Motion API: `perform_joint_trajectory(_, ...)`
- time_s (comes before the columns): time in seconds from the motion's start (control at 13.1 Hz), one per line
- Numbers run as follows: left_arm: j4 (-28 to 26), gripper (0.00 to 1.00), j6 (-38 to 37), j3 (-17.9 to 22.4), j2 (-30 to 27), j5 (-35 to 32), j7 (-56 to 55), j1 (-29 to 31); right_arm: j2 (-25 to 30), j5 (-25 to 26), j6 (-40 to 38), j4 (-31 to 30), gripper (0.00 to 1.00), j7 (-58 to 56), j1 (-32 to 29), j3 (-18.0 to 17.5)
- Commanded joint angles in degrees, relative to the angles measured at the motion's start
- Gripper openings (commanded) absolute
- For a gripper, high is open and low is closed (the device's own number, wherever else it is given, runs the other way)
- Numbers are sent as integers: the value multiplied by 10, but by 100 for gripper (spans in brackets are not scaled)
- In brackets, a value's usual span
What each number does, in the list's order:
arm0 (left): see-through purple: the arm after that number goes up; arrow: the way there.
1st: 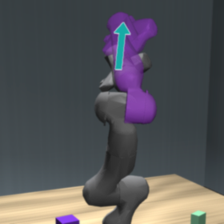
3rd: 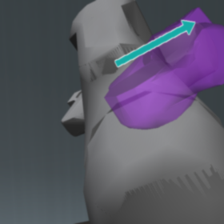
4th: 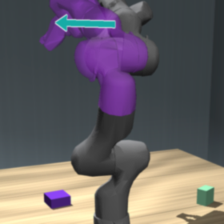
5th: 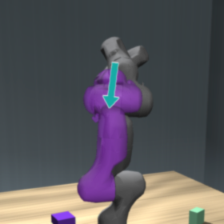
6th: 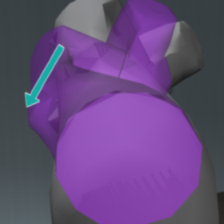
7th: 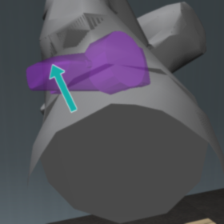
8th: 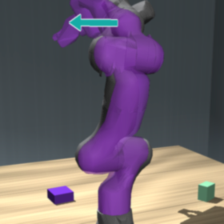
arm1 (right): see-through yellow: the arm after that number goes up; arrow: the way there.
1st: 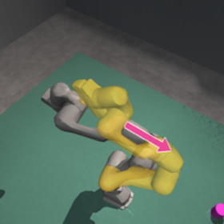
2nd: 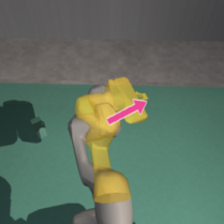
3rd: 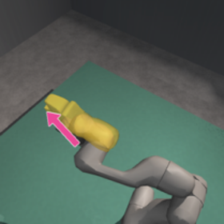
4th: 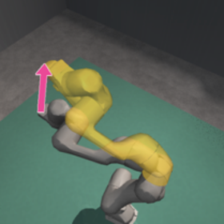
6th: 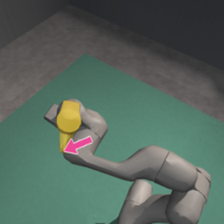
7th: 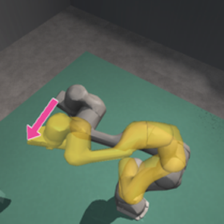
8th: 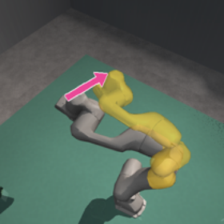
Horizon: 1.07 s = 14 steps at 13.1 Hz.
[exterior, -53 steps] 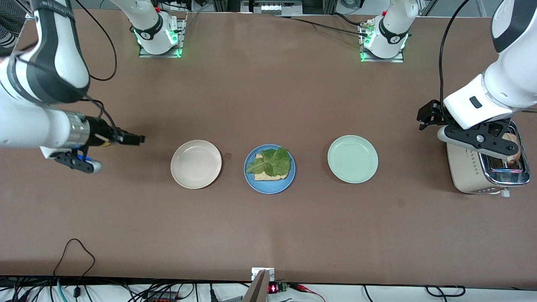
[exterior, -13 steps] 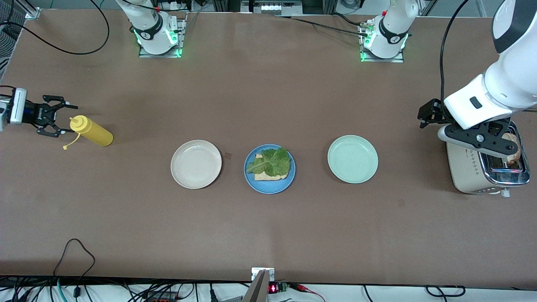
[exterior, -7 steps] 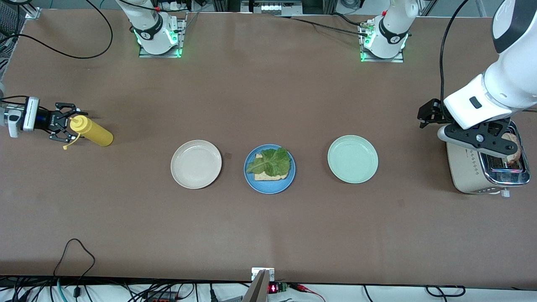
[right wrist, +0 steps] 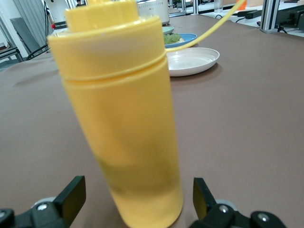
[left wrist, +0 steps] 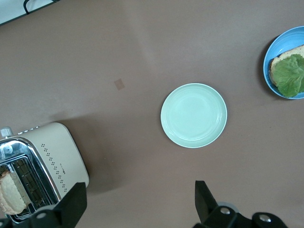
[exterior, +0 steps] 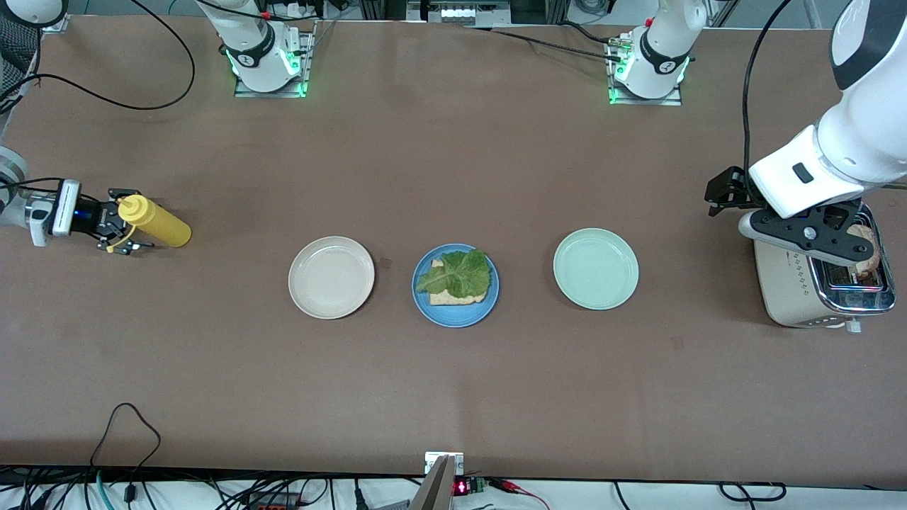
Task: Make sandwich in blue plate with both arms
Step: 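Grasp the yellow mustard bottle with the right gripper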
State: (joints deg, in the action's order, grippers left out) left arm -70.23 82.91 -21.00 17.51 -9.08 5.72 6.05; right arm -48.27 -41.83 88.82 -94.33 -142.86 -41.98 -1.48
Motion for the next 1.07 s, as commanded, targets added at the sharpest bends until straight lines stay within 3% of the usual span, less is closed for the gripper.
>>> perform_joint_trajectory(0.0, 1, 100, -8, -3, -5, -4, -3, 1, -12, -6, -1, 11, 100, -6, 0, -10)
perform_joint_trajectory(0.46, 1, 100, -8, -3, -5, -3, -3, 2, -18, -20, 4, 10, 100, -4, 36, -12)
perform_joint_trajectory(0.53, 1, 100, -8, -3, -5, -3, -3, 1, -17, -20, 5, 10, 87, -4, 43, -12)
perform_joint_trajectory(0.61, 1, 100, -8, -3, -5, -3, -3, 1, -15, -19, 7, 9, 65, -4, 49, -12)
perform_joint_trajectory(0.69, 1, 100, -8, -3, -5, -3, -3, 2, -13, -19, 9, 9, 35, -2, 56, -12)
perform_joint_trajectory(0.76, 1, 100, -8, -3, -5, -3, -3, 1, -11, -19, 13, 9, 17, 1, 65, -12)
perform_joint_trajectory(0.84, 1, 100, -8, -3, -5, -3, -3, 2, -5, -19, 22, 8, 6, 3, 73, -12)
perform_joint_trajectory(0.99, 1, 100, -8, -4, -5, -3, -4, 1, 23, -20, 35, 6, 0, 14, 100, -12)
